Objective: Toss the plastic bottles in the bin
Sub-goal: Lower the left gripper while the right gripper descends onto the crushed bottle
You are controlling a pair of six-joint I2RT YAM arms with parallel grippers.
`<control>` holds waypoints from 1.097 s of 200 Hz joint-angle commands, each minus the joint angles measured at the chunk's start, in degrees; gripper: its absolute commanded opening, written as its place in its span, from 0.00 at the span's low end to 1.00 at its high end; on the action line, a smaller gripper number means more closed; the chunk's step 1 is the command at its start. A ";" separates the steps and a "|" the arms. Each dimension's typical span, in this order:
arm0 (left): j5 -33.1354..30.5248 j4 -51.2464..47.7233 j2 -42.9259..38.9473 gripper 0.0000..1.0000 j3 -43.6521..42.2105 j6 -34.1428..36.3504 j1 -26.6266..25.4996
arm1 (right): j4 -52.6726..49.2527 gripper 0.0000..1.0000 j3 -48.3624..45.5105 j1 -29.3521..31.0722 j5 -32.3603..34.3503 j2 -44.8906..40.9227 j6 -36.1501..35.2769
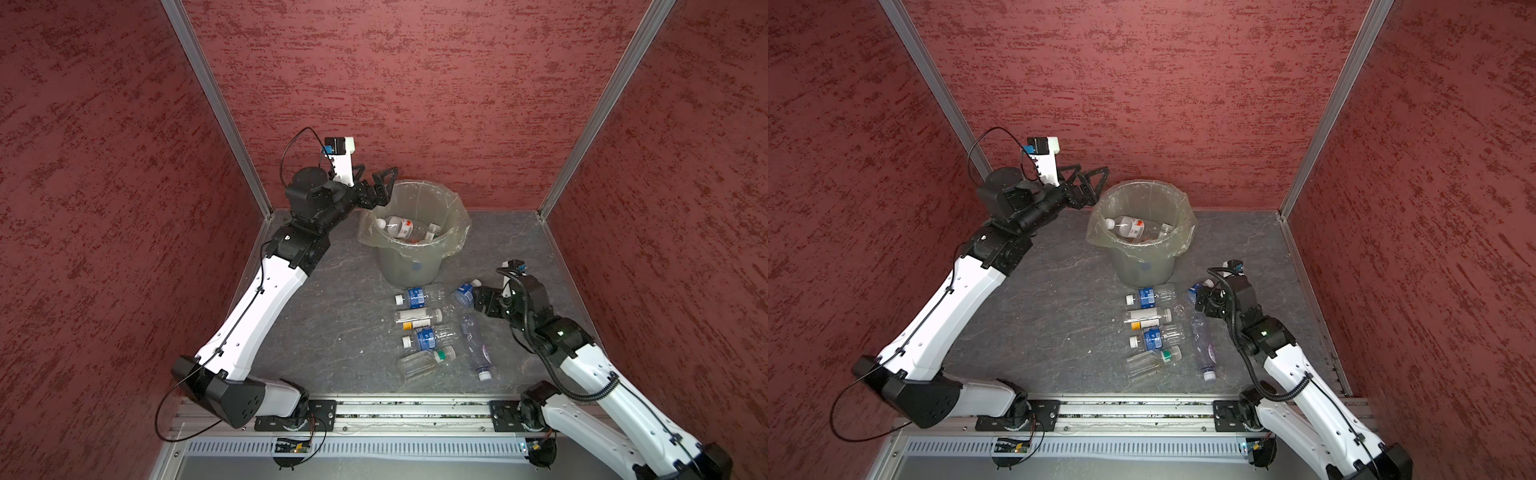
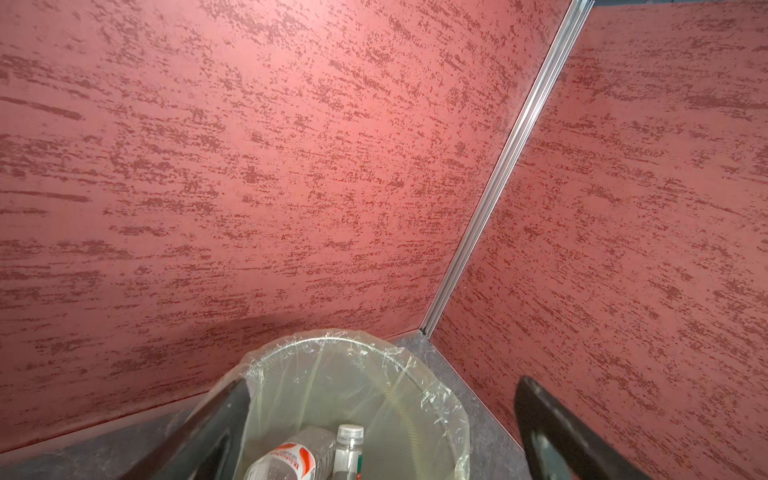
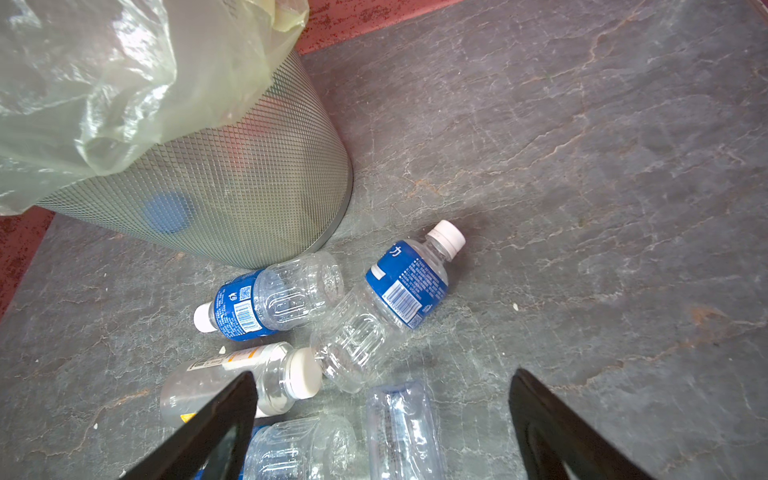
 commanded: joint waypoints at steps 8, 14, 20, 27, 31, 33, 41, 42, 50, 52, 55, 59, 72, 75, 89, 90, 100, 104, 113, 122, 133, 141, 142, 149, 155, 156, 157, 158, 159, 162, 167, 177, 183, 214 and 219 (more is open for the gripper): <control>0.16 -1.54 -3.10 0.99 -6.96 0.68 -0.35 | 0.63 0.95 0.02 -0.50 -0.87 1.08 0.74; 0.26 -1.80 -4.09 0.99 -8.16 0.88 -0.44 | 0.64 0.95 -0.05 -0.54 -1.02 1.46 0.77; 0.21 -2.24 -5.02 0.99 -9.53 1.03 -0.61 | 0.67 0.95 -0.02 -0.54 -0.99 1.85 0.82; -0.08 -2.73 -6.18 0.99 -11.21 1.10 -0.88 | 0.64 0.95 -0.10 -0.54 -0.95 2.35 0.96; -0.27 -2.76 -6.88 1.00 -12.31 0.98 -1.07 | 0.64 0.94 -0.12 -0.58 -0.90 2.54 1.10; -0.28 -2.78 -7.23 0.99 -12.77 0.86 -1.13 | 0.64 0.94 -0.16 -0.55 -0.90 2.70 1.22; -0.50 -2.65 -8.82 0.99 -15.38 0.34 -1.44 | 0.73 0.94 -0.37 -0.56 -1.10 3.26 1.74; -0.49 -2.58 -8.99 0.99 -15.73 0.26 -1.47 | 0.73 0.94 -0.37 -0.59 -1.17 3.33 1.78; -0.28 -1.98 -10.64 1.00 -18.46 -0.24 -1.79 | 0.93 0.94 -0.74 -0.58 -1.70 3.98 2.31; -0.06 -1.86 -11.07 0.99 -19.05 -0.28 -1.86 | 1.02 0.93 -0.90 -0.59 -1.91 4.14 2.49; 0.11 -1.64 -11.57 0.99 -20.20 -0.39 -1.94 | 1.14 0.93 -1.16 -0.59 -2.36 4.33 2.64; 0.36 -1.47 -12.39 0.99 -21.51 -0.54 -2.14 | 1.42 0.93 -1.60 -0.50 -2.96 4.59 2.78; 0.59 -1.43 -14.61 0.99 -25.41 -0.91 -2.68 | 2.17 0.93 -2.99 -0.39 -4.72 5.11 3.32; 0.53 -1.51 -14.97 1.00 -26.30 -0.90 -2.86 | 2.15 0.93 -3.40 -0.33 -4.84 5.16 3.55; -0.08 -2.11 -16.77 0.99 -30.07 -0.88 -3.88 | 1.64 0.93 -4.61 -0.15 -4.71 4.96 4.33; -0.06 -2.17 -16.88 0.99 -30.33 -0.88 -3.97 | 1.58 0.93 -4.69 -0.12 -4.74 4.93 4.35; -0.26 -2.47 -18.02 0.99 -32.74 -0.94 -4.64 | 0.86 0.93 -5.50 -0.03 -4.44 4.51 5.03; -0.30 -2.36 -18.54 0.99 -33.89 -1.06 -5.00 | 0.66 0.93 -5.93 -0.01 -4.41 4.34 5.47; -0.44 -2.28 -19.46 1.00 -36.17 -1.44 -5.60 | 0.39 0.92 -6.70 0.23 -4.69 4.18 6.54; -0.69 -2.32 -20.26 1.00 -38.24 -1.86 -6.41 | -0.11 0.91 -7.44 0.54 -4.70 4.40 7.74; -1.28 -2.16 -20.76 1.00 -40.57 -2.38 -7.45 | -0.74 0.90 -8.21 1.29 -4.38 4.87 9.01; -1.78 -2.07 -20.82 1.00 -42.19 -2.70 -8.38 | -1.17 0.90 -8.77 2.02 -4.00 4.98 9.96; -1.92 -2.02 -20.79 1.00 -42.45 -2.80 -8.50 | -1.23 0.90 -8.83 2.06 -3.94 4.98 10.11; -2.28 -1.75 -20.63 0.99 -43.86 -3.01 -9.05 | -1.29 0.90 -9.45 2.74 -3.84 4.75 10.80; -2.41 -1.48 -20.38 0.99 -45.04 -3.35 -9.48 | -1.33 0.89 -9.88 3.28 -3.79 4.49 11.35; -2.41 -1.46 -20.35 0.99 -45.15 -3.43 -9.53 | -1.40 0.89 -9.96 3.35 -3.79 4.38 11.42; -2.41 -1.32 -20.29 0.99 -45.43 -3.52 -9.56 | -1.43 0.89 -9.96 3.47 -3.79 4.33 11.50; -2.37 -1.21 -20.26 1.00 -45.57 -3.56 -9.57 | -1.49 0.89 -10.04 3.58 -3.75 4.31 11.63; -2.35 -1.19 -20.25 0.99 -45.72 -3.63 -9.58 | -1.48 0.89 -10.09 3.63 -3.73 4.25 11.69; -2.18 -1.02 -20.12 0.99 -46.21 -3.80 -9.66 | -1.67 0.89 -10.19 3.92 -3.71 4.06 11.93; -1.99 -0.60 -19.94 0.99 -47.03 -4.09 -9.67 | -1.96 0.88 -10.30 4.31 -3.55 3.86 12.25; -1.41 0.25 -19.54 1.00 -48.41 -4.57 -9.85 | -2.78 0.87 -10.22 5.09 -3.48 3.63 12.06; -1.19 0.69 -19.25 0.99 -49.00 -4.57 -9.89 | -2.83 0.86 -10.22 5.54 -3.63 3.70 12.20; -1.05 3.18 -17.80 1.00 -51.33 -4.40 -10.35 | -4.33 0.82 -9.18 7.52 -2.11 7.36 13.39; -1.07 3.69 -17.54 0.99 -51.54 -4.39 -10.38 | -4.43 0.82 -9.01 7.63 -2.00 7.96 13.43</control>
